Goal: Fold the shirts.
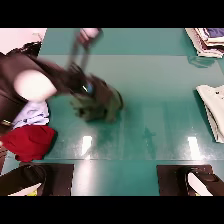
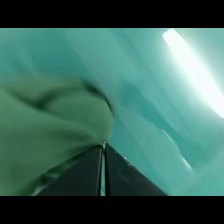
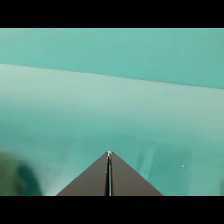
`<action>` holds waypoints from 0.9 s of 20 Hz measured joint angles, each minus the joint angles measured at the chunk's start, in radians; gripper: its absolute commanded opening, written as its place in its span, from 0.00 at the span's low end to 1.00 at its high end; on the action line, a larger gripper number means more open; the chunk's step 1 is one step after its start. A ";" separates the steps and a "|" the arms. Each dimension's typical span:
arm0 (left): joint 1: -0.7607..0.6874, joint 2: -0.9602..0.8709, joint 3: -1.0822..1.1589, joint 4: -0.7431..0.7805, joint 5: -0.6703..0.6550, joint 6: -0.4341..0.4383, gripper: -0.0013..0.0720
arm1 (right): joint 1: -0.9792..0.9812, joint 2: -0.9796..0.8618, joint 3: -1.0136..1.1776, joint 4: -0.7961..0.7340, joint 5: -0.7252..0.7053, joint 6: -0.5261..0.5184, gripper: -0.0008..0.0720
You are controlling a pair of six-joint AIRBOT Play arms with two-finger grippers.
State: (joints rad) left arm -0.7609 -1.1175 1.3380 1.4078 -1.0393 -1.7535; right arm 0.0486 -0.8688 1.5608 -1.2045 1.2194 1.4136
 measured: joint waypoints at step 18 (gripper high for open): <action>0.544 -0.254 -0.127 -0.337 -0.059 0.257 0.82 | 0.000 0.053 -0.152 0.024 -0.024 0.022 0.04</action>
State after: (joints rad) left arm -0.2165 -1.3720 1.2110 1.0706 -1.0985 -1.4963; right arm 0.0483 -0.8158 1.4086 -1.1805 1.1954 1.4353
